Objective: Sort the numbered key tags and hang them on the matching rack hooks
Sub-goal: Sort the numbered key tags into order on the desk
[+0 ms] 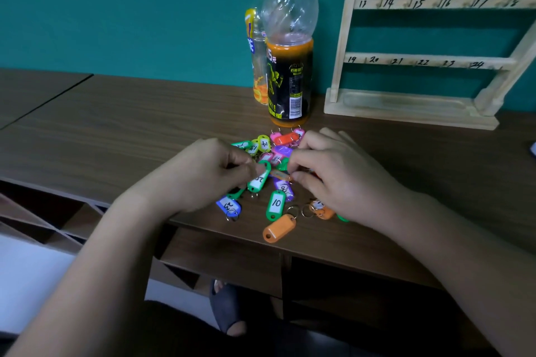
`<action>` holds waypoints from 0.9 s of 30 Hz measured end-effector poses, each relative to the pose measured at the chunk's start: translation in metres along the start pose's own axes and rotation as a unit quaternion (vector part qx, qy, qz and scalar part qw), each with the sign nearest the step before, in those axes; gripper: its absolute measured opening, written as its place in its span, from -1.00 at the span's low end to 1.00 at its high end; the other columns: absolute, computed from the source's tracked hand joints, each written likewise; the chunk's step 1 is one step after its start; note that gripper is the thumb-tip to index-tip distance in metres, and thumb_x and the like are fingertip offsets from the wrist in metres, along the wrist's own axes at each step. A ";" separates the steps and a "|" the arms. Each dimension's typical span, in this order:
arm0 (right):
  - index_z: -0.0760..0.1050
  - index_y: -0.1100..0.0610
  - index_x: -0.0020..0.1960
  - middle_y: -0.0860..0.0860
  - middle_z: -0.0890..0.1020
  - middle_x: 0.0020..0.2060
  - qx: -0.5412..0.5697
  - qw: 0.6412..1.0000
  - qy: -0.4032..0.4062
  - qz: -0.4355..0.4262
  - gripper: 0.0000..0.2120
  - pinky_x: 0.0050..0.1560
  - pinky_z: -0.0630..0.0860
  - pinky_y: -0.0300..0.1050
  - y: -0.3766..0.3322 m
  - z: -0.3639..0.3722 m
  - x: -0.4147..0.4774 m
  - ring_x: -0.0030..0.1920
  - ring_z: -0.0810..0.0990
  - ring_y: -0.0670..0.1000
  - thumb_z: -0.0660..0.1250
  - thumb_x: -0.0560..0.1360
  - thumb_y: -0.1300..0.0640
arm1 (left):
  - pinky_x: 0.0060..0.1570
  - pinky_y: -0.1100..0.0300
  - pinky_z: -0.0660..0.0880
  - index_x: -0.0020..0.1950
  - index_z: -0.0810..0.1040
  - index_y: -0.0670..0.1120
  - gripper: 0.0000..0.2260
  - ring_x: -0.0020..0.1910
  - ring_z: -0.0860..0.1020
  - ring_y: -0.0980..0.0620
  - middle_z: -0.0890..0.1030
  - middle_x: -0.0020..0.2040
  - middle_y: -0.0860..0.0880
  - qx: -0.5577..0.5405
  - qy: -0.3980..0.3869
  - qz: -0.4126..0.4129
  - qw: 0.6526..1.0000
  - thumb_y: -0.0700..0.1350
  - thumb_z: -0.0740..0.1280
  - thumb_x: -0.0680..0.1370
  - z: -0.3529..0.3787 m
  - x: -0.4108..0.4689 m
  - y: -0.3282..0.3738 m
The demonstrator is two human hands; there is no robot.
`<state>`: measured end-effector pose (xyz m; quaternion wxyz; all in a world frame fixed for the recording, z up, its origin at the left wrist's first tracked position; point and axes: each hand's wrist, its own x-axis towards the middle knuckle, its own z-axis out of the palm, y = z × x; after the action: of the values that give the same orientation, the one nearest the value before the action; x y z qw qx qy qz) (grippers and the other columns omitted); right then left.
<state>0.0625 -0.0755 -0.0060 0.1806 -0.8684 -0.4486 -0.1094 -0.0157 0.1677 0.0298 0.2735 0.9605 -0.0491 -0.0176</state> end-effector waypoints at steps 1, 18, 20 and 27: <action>0.64 -0.04 0.03 -0.12 0.49 -0.03 0.002 1.000 0.000 0.000 -0.98 0.05 0.38 0.03 0.000 0.001 0.000 0.04 0.42 -0.02 0.46 0.61 0.06 | -0.31 0.07 0.39 -0.24 0.57 -0.07 -0.55 -0.39 0.35 0.08 0.49 -0.38 -0.09 0.001 -0.001 -0.005 1.000 0.27 0.33 0.62 0.000 0.000 -0.002; 0.68 -0.08 0.10 -0.18 0.51 -0.04 0.050 0.989 -0.015 0.136 -0.88 0.00 0.50 -0.08 0.025 -0.029 0.004 0.00 0.52 -0.16 0.45 0.59 0.08 | -0.15 0.51 0.32 0.00 0.70 0.13 -0.91 -0.12 0.53 0.31 0.61 -0.13 0.20 0.067 0.135 0.085 0.985 -0.05 0.52 0.54 0.019 0.025 0.004; 0.66 -0.11 0.16 -0.12 0.51 0.02 0.032 0.990 -0.040 0.131 -0.84 0.09 0.47 0.00 0.023 -0.024 0.005 0.11 0.49 -0.06 0.46 0.58 -0.05 | -0.10 0.53 0.31 0.04 0.72 0.13 -0.85 -0.10 0.50 0.34 0.55 -0.13 0.23 0.086 0.113 0.104 0.984 -0.08 0.55 0.51 0.023 0.030 0.007; 0.64 -0.11 0.22 -0.14 0.49 0.07 0.040 0.986 -0.068 0.144 -0.82 0.11 0.47 -0.03 0.032 -0.026 0.004 0.11 0.48 -0.09 0.44 0.62 0.00 | -0.16 0.52 0.32 0.02 0.72 0.12 -0.86 -0.12 0.54 0.25 0.62 -0.09 0.19 0.094 0.097 0.084 0.987 -0.06 0.58 0.50 0.024 0.037 0.008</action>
<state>0.0899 -0.1001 0.0128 0.1983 -0.9214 -0.3342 -0.0044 0.0192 0.1450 0.0134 0.1857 0.9716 -0.1041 0.1036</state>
